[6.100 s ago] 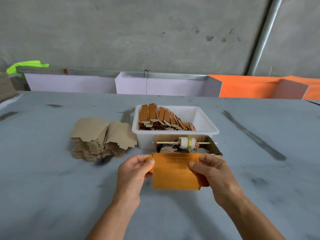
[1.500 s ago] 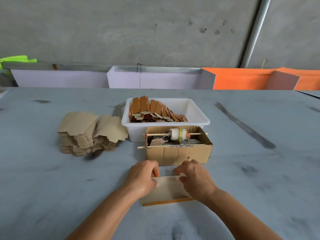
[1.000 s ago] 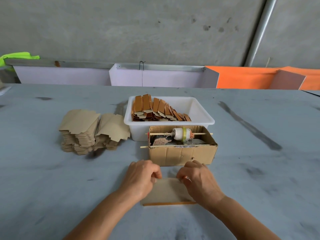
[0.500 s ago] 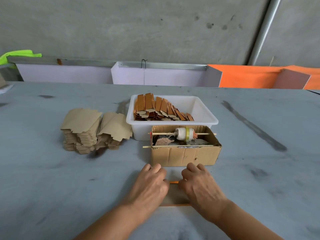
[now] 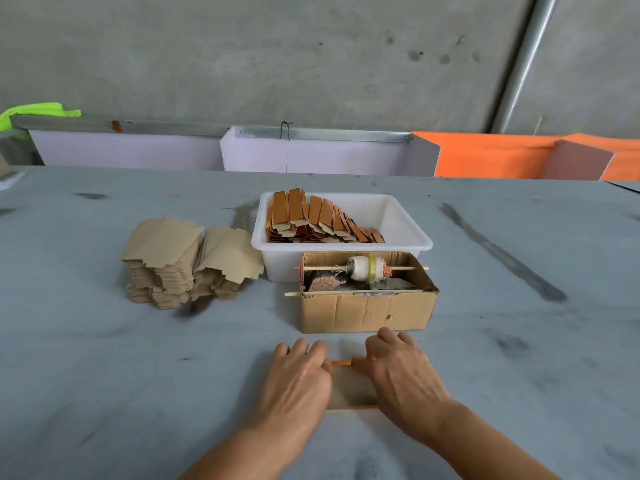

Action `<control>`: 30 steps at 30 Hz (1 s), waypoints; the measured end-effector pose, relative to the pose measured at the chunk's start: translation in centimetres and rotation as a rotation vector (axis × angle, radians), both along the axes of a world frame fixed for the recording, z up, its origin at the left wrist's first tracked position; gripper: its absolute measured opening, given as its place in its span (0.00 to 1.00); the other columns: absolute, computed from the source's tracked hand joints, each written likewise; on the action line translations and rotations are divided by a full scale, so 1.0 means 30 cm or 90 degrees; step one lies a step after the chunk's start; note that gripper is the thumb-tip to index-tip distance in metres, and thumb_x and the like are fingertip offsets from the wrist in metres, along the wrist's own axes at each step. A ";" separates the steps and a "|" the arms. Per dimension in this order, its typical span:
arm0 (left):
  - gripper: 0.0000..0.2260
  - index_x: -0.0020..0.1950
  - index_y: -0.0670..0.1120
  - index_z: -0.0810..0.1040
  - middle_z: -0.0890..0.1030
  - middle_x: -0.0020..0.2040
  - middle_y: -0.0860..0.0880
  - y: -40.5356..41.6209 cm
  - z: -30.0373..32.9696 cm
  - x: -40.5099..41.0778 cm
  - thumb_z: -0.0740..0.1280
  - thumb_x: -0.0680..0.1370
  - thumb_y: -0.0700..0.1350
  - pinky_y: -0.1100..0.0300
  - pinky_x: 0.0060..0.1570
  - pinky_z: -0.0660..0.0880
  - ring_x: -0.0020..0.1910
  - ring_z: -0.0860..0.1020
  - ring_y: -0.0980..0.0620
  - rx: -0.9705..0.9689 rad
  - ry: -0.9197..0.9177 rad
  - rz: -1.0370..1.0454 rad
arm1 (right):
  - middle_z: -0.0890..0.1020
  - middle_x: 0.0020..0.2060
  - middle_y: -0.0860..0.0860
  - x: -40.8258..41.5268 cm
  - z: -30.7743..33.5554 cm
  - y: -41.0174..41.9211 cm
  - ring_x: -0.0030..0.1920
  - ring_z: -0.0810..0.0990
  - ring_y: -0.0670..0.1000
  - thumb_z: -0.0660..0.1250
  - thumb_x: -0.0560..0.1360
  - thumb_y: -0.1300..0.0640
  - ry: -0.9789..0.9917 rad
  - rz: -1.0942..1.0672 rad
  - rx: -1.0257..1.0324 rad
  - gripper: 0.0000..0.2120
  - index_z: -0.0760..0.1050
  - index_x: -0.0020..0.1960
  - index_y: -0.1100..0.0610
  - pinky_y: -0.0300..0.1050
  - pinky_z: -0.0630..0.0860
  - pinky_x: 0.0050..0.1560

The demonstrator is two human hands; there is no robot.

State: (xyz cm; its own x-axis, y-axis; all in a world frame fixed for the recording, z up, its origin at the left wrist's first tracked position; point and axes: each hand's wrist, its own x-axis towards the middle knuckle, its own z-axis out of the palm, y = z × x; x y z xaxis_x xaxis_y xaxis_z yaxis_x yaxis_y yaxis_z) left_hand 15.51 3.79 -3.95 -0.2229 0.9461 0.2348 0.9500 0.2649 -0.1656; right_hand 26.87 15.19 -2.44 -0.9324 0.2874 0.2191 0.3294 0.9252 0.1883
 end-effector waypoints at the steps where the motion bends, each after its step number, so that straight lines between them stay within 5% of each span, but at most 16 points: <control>1: 0.13 0.28 0.48 0.82 0.74 0.28 0.53 -0.008 0.000 -0.008 0.82 0.49 0.44 0.63 0.25 0.68 0.27 0.75 0.53 0.019 -0.003 -0.013 | 0.76 0.30 0.47 0.009 -0.009 0.014 0.34 0.75 0.49 0.72 0.58 0.61 -0.008 0.000 -0.031 0.10 0.82 0.36 0.47 0.40 0.65 0.31; 4: 0.08 0.33 0.51 0.84 0.75 0.31 0.55 -0.036 -0.011 -0.033 0.70 0.60 0.39 0.65 0.25 0.70 0.29 0.75 0.54 0.077 -0.062 -0.024 | 0.76 0.30 0.48 0.026 -0.036 0.045 0.31 0.76 0.50 0.76 0.57 0.67 0.056 0.007 -0.125 0.16 0.83 0.37 0.48 0.41 0.71 0.28; 7: 0.18 0.49 0.53 0.84 0.78 0.43 0.57 -0.063 -0.002 -0.040 0.63 0.67 0.36 0.63 0.39 0.73 0.42 0.77 0.54 0.073 -0.125 0.001 | 0.79 0.36 0.50 0.042 -0.046 0.050 0.38 0.77 0.55 0.70 0.69 0.69 0.123 0.008 -0.227 0.14 0.84 0.44 0.51 0.47 0.75 0.37; 10: 0.27 0.66 0.54 0.73 0.71 0.63 0.61 -0.089 -0.029 -0.062 0.51 0.72 0.36 0.62 0.57 0.63 0.61 0.67 0.55 0.067 -0.238 0.012 | 0.80 0.49 0.46 0.075 -0.052 0.064 0.52 0.74 0.50 0.59 0.79 0.62 0.106 0.028 -0.287 0.16 0.79 0.59 0.49 0.36 0.69 0.52; 14: 0.29 0.71 0.55 0.67 0.73 0.65 0.57 -0.097 -0.044 -0.080 0.52 0.75 0.33 0.61 0.62 0.64 0.63 0.68 0.55 0.110 -0.341 0.042 | 0.76 0.59 0.40 0.135 -0.037 0.061 0.61 0.70 0.40 0.67 0.74 0.47 0.099 0.019 -0.422 0.16 0.77 0.62 0.46 0.32 0.65 0.62; 19: 0.22 0.70 0.53 0.69 0.76 0.57 0.52 -0.120 -0.039 -0.085 0.59 0.78 0.36 0.67 0.60 0.65 0.60 0.73 0.53 0.157 -0.460 0.048 | 0.79 0.56 0.42 0.144 -0.053 0.032 0.60 0.73 0.43 0.70 0.73 0.60 0.126 0.001 -0.417 0.07 0.84 0.48 0.53 0.37 0.68 0.61; 23: 0.22 0.64 0.53 0.75 0.77 0.59 0.60 -0.134 -0.004 -0.081 0.73 0.71 0.49 0.69 0.59 0.68 0.57 0.75 0.61 0.244 -0.640 0.036 | 0.83 0.45 0.42 0.127 -0.004 0.042 0.47 0.78 0.41 0.70 0.73 0.61 0.211 -0.057 -0.606 0.04 0.82 0.42 0.53 0.32 0.71 0.51; 26: 0.09 0.46 0.50 0.82 0.81 0.42 0.52 -0.115 0.028 -0.070 0.76 0.68 0.39 0.65 0.43 0.73 0.40 0.78 0.55 0.387 -0.853 0.115 | 0.81 0.35 0.43 0.119 0.054 0.054 0.36 0.74 0.41 0.68 0.75 0.60 0.250 -0.071 -0.723 0.08 0.80 0.38 0.52 0.31 0.70 0.40; 30: 0.05 0.37 0.42 0.81 0.81 0.31 0.51 -0.076 0.066 -0.046 0.71 0.71 0.34 0.66 0.29 0.75 0.33 0.76 0.55 0.502 -1.070 0.197 | 0.84 0.39 0.46 0.099 0.098 0.049 0.41 0.79 0.42 0.69 0.74 0.60 0.409 -0.108 -0.831 0.05 0.82 0.43 0.53 0.32 0.73 0.42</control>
